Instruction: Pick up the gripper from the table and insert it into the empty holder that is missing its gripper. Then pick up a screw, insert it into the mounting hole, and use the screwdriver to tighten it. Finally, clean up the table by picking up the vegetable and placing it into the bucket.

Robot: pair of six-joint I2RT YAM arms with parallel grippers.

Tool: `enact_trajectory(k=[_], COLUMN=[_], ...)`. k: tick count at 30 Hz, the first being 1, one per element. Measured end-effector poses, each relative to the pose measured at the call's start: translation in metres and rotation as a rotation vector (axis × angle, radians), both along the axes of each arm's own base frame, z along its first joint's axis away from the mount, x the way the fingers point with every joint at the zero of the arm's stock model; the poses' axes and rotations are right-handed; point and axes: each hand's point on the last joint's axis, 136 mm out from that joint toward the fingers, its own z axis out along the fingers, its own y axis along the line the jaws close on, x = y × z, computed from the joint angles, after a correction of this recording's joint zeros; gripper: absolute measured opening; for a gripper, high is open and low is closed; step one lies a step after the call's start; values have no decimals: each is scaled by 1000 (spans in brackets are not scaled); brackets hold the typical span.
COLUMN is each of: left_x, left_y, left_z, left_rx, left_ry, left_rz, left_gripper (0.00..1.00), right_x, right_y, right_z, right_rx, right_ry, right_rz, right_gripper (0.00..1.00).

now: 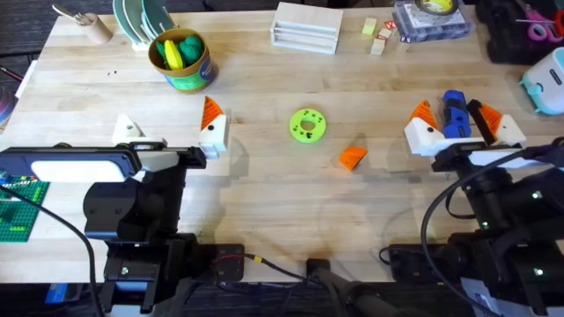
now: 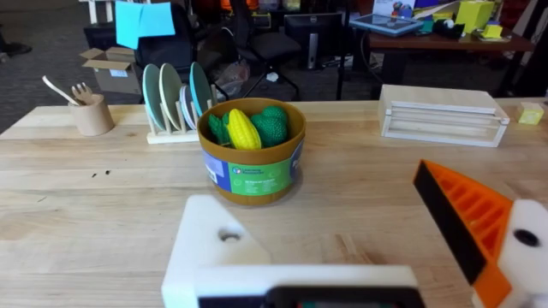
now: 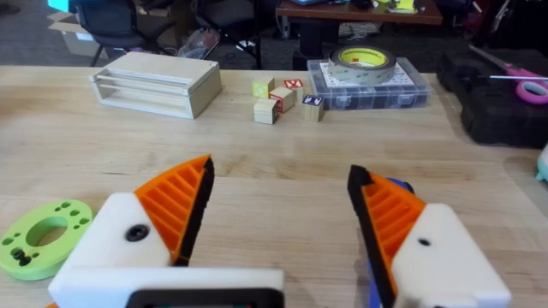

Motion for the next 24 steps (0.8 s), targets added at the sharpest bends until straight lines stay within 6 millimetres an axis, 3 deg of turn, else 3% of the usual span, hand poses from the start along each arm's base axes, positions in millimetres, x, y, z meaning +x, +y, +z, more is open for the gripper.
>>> enact_trajectory(k=[16,21,24], left_x=[0,-5,-11], left_y=[0,4,11], left_z=[-1,-12,6], left_rx=[0,6,11], left_ry=[4,106,154], left_rz=[3,25,62], left_gripper=[992,993,992], right_x=[0,-6,-13], right_y=[0,0,0], right_z=[-1,-6,-7], right_rx=[8,50,56], right_ry=[6,94,190], right_rz=[-1,-6,-10], right_gripper=[991,990,991])
